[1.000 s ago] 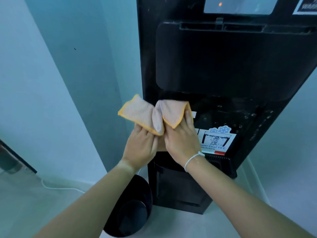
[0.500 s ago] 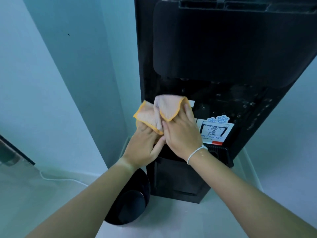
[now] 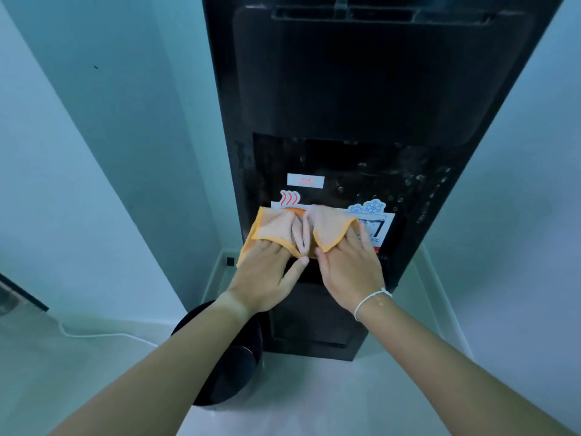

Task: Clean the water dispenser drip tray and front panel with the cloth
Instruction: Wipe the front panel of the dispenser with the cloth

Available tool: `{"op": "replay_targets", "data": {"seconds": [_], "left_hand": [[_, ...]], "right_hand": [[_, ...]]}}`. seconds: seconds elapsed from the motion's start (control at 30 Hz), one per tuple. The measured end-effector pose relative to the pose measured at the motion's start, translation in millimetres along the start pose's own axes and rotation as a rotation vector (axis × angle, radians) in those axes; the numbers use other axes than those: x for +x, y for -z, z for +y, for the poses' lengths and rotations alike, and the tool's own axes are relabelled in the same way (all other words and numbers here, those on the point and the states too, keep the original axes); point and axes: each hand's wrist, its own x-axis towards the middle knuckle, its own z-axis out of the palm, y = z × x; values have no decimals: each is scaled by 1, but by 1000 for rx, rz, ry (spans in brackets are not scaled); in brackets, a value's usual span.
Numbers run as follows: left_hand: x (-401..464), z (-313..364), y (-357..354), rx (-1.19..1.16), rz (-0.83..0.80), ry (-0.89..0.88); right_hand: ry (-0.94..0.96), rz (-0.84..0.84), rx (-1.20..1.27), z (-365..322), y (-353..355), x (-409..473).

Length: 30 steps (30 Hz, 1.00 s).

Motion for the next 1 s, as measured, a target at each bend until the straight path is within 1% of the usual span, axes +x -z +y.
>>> {"op": "replay_targets", "data": {"seconds": [0.07,0.13,0.2,0.23,0.3,0.43,0.47,0.53,0.6,0.73,0.83,0.9,1.0], "left_hand": [[16,14,9,20,145,38],[32,23,26,18,295,129],[46,30,40,-4,384,180],[50,32,42,-8,397,176],[48,32,35,-10,352,152],[17,21,-2,-9,153,152],[10,19,-9,-3,130,150],[7,19,-11,27,150,141],[20,25,0,55,196,141],[54,48,27,30,325,132],[59,56,22,44,343,86],[51,55,6,67,303,71],[34,51,-20,97,197,93]], "right_hand": [[-94,143,21,17,12,6],[-188,294,53,33,29,18],[-259,370,86,47,43,26],[-280,369,108,52,46,26],[-296,301,141,56,41,18],[-274,105,112,55,-6,-25],[-275,67,106,54,-14,-35],[-290,26,124,54,-19,-42],[-309,65,160,57,-11,-36],[-342,251,207,71,28,-3],[-378,337,276,78,38,5],[-389,282,299,77,23,-9],[-426,122,324,69,-13,-45]]}}
